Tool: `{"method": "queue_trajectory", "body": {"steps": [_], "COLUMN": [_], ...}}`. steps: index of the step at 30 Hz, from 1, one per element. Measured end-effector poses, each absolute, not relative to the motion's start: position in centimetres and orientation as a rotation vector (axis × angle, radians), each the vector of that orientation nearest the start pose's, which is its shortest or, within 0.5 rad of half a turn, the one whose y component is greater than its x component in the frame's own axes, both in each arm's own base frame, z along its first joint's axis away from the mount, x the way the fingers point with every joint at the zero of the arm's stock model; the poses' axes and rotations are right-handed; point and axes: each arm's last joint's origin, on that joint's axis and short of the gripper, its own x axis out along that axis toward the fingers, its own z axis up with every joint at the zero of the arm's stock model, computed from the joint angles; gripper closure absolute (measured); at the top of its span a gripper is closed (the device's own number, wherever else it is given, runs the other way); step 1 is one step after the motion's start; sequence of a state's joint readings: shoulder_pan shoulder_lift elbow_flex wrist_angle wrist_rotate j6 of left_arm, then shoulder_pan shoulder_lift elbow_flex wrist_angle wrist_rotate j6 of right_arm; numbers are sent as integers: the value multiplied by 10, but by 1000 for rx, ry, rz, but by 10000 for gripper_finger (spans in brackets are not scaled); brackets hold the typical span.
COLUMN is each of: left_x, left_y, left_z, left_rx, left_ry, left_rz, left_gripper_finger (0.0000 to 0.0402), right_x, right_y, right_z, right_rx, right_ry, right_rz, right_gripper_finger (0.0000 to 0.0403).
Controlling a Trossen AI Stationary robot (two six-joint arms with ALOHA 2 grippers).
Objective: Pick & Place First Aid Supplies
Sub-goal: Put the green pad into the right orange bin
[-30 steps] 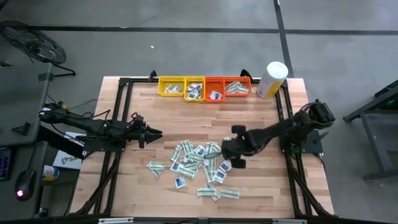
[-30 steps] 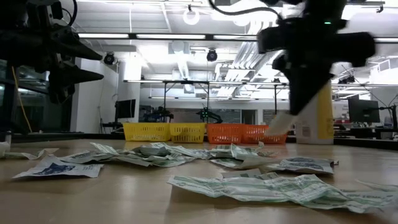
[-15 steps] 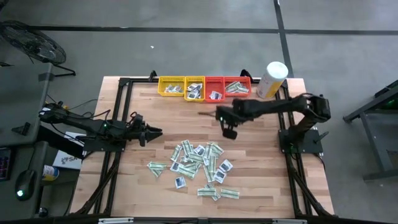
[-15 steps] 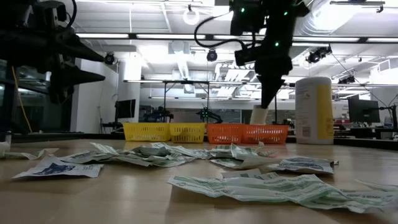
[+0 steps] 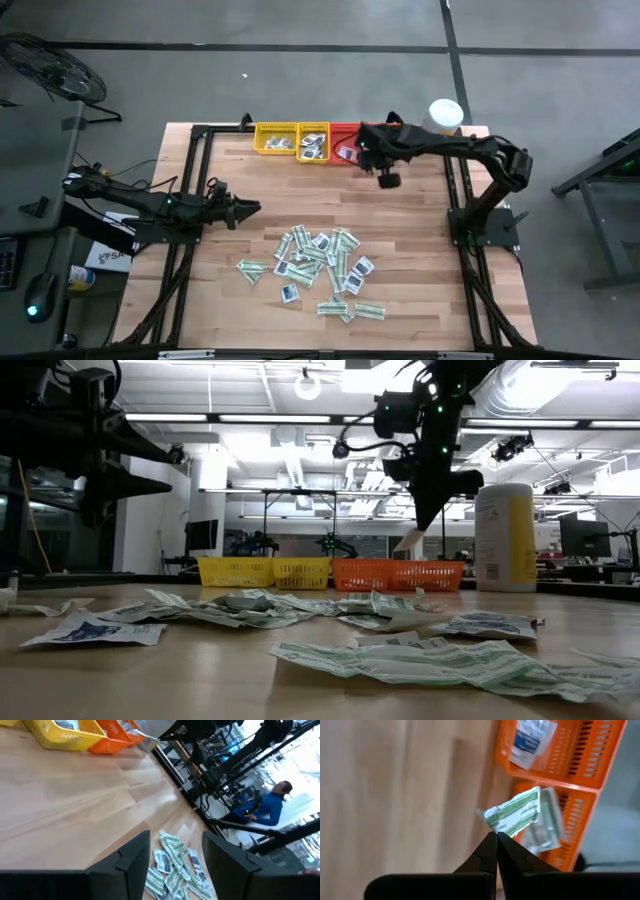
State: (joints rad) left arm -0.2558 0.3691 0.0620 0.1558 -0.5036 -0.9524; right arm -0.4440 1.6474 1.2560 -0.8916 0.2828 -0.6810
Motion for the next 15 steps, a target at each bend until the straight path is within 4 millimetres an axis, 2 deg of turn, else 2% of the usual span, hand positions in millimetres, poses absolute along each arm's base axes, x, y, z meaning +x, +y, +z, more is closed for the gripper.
{"method": "queue_trajectory", "body": {"steps": [9,15], "left_x": [117,117], "left_y": [-15,-14], "left_z": [168,168], "left_rx": [-906,-904], "left_ry": [-9,-27], "left_rz": [328,360], "left_gripper_finger": [223,223], "right_x": [261,251], "right_y": [-196,-217], "right_z": [239,235], "right_rx": [-600,-656], "right_ry": [1440,1372], "right_rz": [-115,-77], "right_gripper_finger": [403,403]}}
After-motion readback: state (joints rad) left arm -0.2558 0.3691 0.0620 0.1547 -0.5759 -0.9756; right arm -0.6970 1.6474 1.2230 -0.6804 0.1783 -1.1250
